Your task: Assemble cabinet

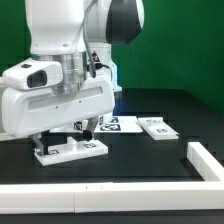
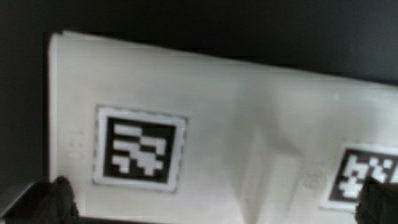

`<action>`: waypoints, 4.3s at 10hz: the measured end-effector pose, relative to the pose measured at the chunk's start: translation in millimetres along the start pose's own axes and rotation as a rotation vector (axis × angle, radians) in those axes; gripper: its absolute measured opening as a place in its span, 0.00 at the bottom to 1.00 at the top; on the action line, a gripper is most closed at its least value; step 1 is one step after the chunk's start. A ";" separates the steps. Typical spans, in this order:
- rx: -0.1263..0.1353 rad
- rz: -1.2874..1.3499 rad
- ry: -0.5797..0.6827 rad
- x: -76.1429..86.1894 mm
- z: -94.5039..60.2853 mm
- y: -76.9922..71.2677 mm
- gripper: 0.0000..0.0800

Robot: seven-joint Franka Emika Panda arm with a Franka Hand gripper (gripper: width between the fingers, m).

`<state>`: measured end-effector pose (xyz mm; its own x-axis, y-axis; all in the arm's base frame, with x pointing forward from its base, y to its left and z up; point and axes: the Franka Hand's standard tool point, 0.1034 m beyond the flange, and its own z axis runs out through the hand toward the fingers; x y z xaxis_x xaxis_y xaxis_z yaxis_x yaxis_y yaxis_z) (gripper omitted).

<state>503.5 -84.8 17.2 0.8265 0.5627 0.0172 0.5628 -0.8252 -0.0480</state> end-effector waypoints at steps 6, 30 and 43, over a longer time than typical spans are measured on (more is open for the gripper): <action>0.001 0.002 -0.001 -0.1 0.7 -0.5 0.27; -0.147 -0.204 -0.015 -15.8 -48.7 86.8 0.99; -0.105 -0.115 -0.493 -2.4 -72.6 97.5 0.99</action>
Offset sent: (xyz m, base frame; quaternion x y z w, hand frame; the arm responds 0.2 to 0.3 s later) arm 0.0000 0.0000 0.0000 0.0000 0.0000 0.0000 1.0000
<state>557.3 -170.1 85.0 0.6692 0.5856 -0.4575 0.6687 -0.7430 0.0271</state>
